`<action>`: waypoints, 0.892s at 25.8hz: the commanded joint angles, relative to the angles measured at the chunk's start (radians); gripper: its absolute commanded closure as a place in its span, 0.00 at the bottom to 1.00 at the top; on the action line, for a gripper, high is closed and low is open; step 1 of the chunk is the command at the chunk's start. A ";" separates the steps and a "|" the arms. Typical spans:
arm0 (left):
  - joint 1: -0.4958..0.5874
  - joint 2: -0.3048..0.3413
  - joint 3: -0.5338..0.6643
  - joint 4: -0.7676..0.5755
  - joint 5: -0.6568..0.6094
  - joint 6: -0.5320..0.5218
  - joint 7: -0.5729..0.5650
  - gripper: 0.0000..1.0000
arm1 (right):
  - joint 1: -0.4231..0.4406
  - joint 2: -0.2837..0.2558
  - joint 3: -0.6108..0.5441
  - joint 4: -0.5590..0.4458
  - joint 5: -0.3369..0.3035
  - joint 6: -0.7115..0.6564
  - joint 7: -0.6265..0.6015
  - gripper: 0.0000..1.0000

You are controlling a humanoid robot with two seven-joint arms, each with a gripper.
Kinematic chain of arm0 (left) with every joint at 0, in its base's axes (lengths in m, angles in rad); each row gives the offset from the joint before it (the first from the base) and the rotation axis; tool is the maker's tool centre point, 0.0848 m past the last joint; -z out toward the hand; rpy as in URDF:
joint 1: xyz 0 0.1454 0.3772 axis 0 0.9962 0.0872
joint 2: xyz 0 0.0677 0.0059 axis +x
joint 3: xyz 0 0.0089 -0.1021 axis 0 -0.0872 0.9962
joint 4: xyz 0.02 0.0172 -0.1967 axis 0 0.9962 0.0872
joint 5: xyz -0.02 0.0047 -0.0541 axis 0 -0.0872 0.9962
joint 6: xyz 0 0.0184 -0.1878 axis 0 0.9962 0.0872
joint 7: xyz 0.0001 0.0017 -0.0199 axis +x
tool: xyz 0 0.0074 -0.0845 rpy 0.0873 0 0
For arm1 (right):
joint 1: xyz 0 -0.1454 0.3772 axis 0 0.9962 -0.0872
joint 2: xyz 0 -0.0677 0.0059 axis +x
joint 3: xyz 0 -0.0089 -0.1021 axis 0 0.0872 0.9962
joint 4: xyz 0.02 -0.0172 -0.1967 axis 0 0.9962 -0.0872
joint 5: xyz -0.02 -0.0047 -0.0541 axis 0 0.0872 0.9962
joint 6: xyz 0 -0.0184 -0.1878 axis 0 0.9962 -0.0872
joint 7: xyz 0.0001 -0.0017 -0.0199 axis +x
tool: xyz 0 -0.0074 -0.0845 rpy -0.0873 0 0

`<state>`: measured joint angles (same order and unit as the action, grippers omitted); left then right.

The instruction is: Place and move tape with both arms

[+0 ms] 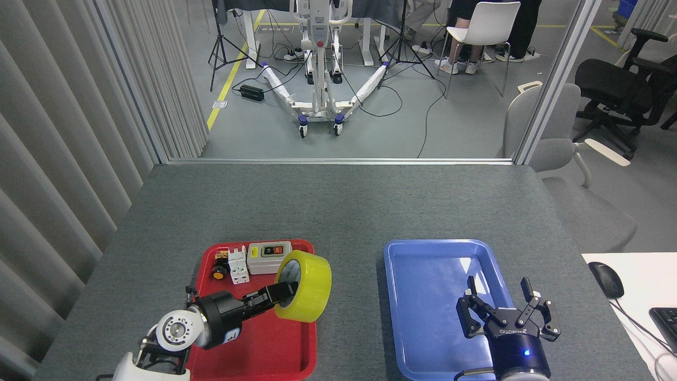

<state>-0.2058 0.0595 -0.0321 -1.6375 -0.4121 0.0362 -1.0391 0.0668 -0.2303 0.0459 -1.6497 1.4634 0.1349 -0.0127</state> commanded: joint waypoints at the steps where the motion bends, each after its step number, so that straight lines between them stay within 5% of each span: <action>1: 0.056 0.013 -0.005 -0.091 0.414 -0.001 -0.050 1.00 | 0.001 -0.003 0.000 0.001 0.000 -0.017 -0.003 0.00; 3: 0.066 0.014 -0.034 -0.093 0.523 -0.004 -0.067 1.00 | -0.004 -0.004 -0.005 -0.002 -0.006 -0.083 -0.003 0.00; 8: 0.108 0.014 -0.097 -0.091 0.536 0.027 -0.085 1.00 | -0.010 -0.004 -0.064 -0.015 -0.032 -0.373 -0.012 0.00; 13: 0.117 0.006 -0.157 -0.081 0.523 0.057 -0.058 1.00 | -0.024 -0.003 -0.251 -0.004 -0.245 -0.906 -0.001 0.00; 23: 0.115 0.000 -0.175 -0.068 0.521 0.050 -0.039 1.00 | -0.104 0.066 -0.311 -0.004 -0.270 -0.920 0.235 0.01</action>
<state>-0.0898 0.0605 -0.2060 -1.7088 0.1091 0.0887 -1.0787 -0.0031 -0.1975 -0.2645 -1.6527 1.1959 -0.7789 0.1672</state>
